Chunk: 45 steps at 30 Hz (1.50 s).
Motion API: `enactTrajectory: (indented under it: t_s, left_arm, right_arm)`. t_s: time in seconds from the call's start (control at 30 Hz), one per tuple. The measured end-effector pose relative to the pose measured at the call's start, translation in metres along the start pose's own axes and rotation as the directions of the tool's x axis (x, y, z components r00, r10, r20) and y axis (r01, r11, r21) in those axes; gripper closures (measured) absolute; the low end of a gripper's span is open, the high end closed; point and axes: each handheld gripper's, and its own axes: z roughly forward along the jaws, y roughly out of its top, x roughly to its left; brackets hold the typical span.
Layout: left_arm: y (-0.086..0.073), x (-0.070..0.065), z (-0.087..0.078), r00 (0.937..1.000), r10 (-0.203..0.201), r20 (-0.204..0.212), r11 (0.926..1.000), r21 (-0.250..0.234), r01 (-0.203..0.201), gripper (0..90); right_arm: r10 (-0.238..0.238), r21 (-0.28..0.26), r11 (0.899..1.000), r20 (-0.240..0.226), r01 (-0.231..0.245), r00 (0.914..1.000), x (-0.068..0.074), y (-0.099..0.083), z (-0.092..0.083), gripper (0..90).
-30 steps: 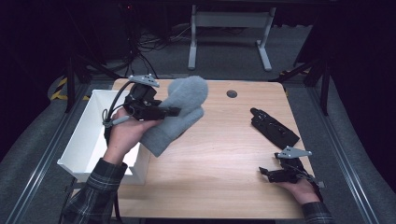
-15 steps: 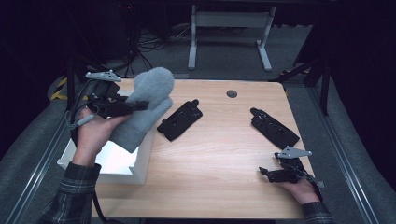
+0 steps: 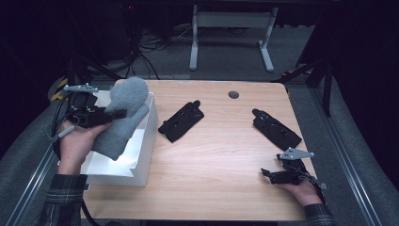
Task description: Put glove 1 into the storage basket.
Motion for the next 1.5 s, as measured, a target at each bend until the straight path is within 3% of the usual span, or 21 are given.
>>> enactTrajectory:
  t_s: [0.13, 0.4, 0.77, 1.0, 1.13, 1.17, 1.2, 1.3, 1.43, 1.5]
  left_arm:
    - [-0.013, 0.009, 0.007, 0.9990, -0.031, -0.031, 0.9992, 0.026, 0.032, 71.5]
    - [-0.032, 0.026, 0.025, 0.9951, -0.086, -0.050, 0.9929, 0.078, 0.090, 71.5]
    - [-0.054, 0.048, 0.060, 0.9869, -0.142, -0.077, 0.9732, 0.172, 0.153, 71.2]
    - [-0.064, 0.062, 0.080, 0.9806, -0.186, -0.063, 0.9558, 0.220, 0.195, 70.4]
    - [-0.068, 0.070, 0.092, 0.9786, -0.191, -0.076, 0.9433, 0.261, 0.205, 69.0]
    - [-0.068, 0.070, 0.092, 0.9786, -0.191, -0.076, 0.9433, 0.261, 0.205, 68.4]
    - [-0.070, 0.073, 0.097, 0.9762, -0.188, -0.108, 0.9337, 0.289, 0.212, 67.5]
    - [-0.074, 0.077, 0.102, 0.9750, -0.171, -0.142, 0.9241, 0.320, 0.209, 64.5]
    - [-0.077, 0.083, 0.104, 0.9714, -0.152, -0.183, 0.9212, 0.330, 0.206, 57.0]
    - [-0.077, 0.083, 0.104, 0.9687, -0.146, -0.201, 0.9232, 0.324, 0.206, 50.0]
  right_arm:
    - [0.000, 0.000, 1.000, 0.000, 0.000, 1.0000, 0.000, 0.000, 0.000, 9.7]
    - [0.000, 0.000, 1.000, 0.001, 0.000, 1.0000, 0.000, 0.000, 0.000, 9.7]
    - [0.001, -0.001, 1.000, 0.001, -0.001, 1.0000, 0.000, 0.000, 0.000, 9.7]
    - [0.001, 0.000, 1.000, 0.002, -0.001, 1.0000, 0.000, 0.000, 0.000, 9.7]
    - [0.001, -0.001, 1.000, 0.001, -0.001, 1.0000, 0.000, 0.000, 0.000, 9.7]
    - [0.001, -0.001, 1.000, 0.001, -0.001, 1.0000, 0.000, 0.000, 0.000, 9.7]
    - [0.001, -0.001, 1.000, 0.001, -0.001, 1.0000, 0.000, 0.000, 0.000, 9.7]
    - [0.001, -0.001, 1.000, 0.001, -0.001, 1.0000, 0.000, 0.000, 0.000, 9.7]
    - [0.001, 0.000, 1.000, 0.002, -0.001, 1.0000, 0.000, 0.000, 0.000, 9.7]
    - [0.001, -0.001, 1.000, 0.001, -0.001, 1.0000, 0.000, 0.000, 0.000, 9.7]
